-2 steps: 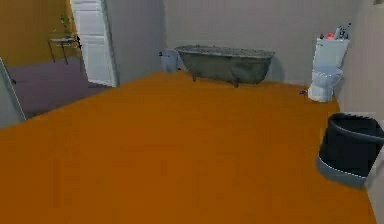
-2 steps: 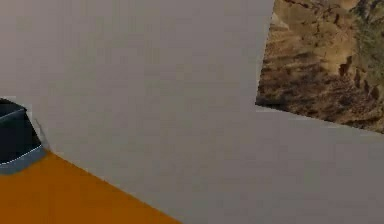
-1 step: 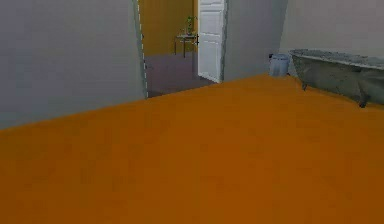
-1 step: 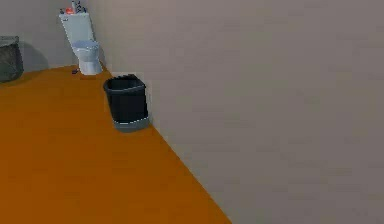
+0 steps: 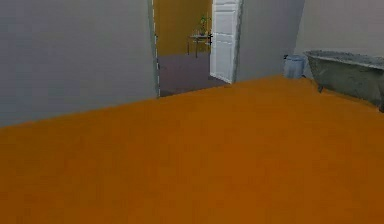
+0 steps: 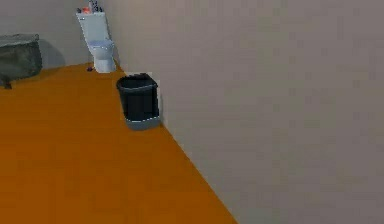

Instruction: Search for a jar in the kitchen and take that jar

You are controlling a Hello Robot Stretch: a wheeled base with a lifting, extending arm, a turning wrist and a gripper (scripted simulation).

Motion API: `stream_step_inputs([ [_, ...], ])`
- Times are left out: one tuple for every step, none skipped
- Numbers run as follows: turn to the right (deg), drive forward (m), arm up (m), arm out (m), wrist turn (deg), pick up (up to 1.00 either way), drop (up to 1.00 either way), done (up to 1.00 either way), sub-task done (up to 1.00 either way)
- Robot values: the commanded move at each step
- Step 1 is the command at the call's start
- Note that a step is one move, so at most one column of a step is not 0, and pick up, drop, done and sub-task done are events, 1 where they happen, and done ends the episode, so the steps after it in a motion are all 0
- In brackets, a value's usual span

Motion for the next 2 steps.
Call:
stream_step_inputs([
  [0.0,1.00,0.00,0.00,0.0,0.00,0.00,0.00,0.00],
  [0.0,1.00,0.00,0.00,0.0,0.00,0.00,0.00,0.00],
])
